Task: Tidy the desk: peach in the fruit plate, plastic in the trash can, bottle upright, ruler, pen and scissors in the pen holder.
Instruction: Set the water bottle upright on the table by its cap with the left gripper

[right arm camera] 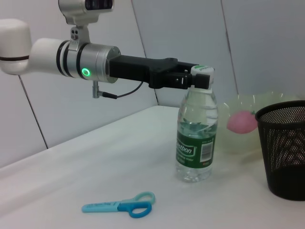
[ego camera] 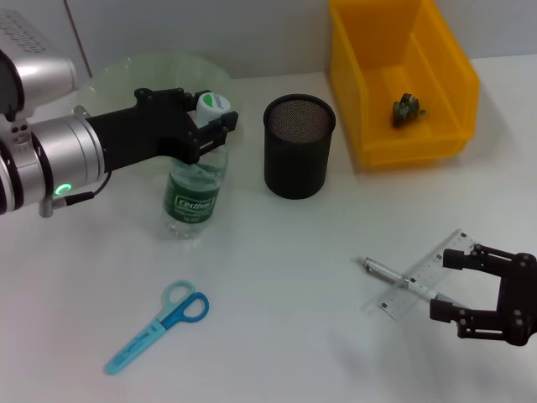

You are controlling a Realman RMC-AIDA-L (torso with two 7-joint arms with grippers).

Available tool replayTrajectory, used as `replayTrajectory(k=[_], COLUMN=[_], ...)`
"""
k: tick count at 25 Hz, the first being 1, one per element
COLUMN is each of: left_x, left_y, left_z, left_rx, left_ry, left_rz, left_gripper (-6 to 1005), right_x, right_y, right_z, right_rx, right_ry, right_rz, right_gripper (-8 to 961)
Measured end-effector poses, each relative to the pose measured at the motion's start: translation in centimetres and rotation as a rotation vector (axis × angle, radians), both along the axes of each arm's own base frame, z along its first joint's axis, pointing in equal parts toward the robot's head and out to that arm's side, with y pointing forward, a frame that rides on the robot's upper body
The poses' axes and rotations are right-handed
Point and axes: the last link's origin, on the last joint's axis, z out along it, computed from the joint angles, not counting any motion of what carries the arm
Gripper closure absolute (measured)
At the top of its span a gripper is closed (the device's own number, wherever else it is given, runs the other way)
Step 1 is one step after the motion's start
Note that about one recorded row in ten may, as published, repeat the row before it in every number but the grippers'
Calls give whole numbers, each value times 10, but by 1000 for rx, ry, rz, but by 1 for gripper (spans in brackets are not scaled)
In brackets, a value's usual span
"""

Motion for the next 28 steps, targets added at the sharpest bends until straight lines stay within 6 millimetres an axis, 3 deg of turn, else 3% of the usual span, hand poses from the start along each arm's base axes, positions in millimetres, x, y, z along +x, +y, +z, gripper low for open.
replayTrajectory(k=[7, 28], left_x=[-6, -16], left_y=[-1, -2], left_z=[2, 3], left_rx=[32, 38], left_ry=[-69, -68], left_rz=[-9, 9], left_gripper=[556, 553], right_x=[1, 0], right_y=[-1, 0], right_z=[0, 0], right_rx=[0, -5], right_ry=[0, -2], right_rz=[-2, 1], right_gripper=[104, 104])
